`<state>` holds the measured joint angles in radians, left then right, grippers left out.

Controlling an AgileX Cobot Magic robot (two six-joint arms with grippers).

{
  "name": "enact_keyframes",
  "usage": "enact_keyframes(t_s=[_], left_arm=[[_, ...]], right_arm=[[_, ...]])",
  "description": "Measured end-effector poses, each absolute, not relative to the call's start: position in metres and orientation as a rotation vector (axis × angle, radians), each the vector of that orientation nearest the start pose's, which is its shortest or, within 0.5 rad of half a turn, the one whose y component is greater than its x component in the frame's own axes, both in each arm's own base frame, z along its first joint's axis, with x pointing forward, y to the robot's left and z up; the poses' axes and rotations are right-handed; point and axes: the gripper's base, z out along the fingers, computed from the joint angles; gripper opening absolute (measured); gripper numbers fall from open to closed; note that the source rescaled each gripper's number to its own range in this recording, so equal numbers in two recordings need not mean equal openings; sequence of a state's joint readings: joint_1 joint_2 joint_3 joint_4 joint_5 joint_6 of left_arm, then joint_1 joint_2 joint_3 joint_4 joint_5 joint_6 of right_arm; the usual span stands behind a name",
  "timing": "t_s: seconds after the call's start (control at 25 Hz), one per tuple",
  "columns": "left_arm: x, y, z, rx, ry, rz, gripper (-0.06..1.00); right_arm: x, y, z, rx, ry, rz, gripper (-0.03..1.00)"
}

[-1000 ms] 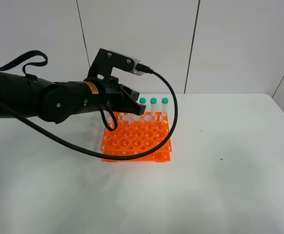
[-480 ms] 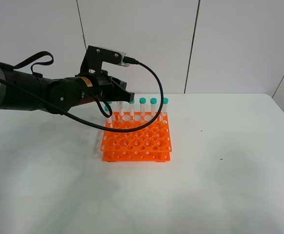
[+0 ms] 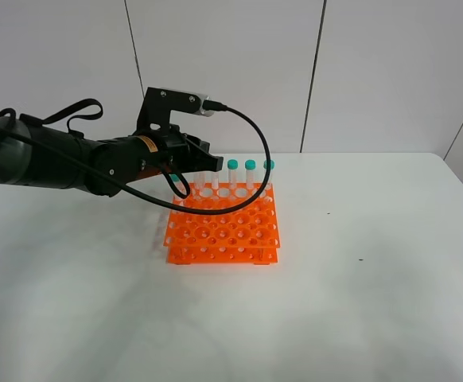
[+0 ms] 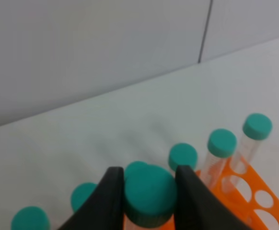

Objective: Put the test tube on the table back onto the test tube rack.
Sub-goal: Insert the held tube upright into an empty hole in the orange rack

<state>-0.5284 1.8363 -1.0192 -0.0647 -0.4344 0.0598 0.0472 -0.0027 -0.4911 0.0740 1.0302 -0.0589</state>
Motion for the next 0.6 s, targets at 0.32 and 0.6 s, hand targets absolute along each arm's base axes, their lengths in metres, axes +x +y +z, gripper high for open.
enact_keyframes(t_s=[0.32,0.6], left_arm=[[0.350,-0.201,0.192,0.494,1.837,-0.321,0.00],[0.351,-0.200,0.192,0.508,1.833,-0.303,0.00]], right_arm=[[-0.003,0.006,0.277,-0.109,2.016,0.086,1.00],[-0.003,0.006,0.277,-0.109,2.016,0.086,1.00]])
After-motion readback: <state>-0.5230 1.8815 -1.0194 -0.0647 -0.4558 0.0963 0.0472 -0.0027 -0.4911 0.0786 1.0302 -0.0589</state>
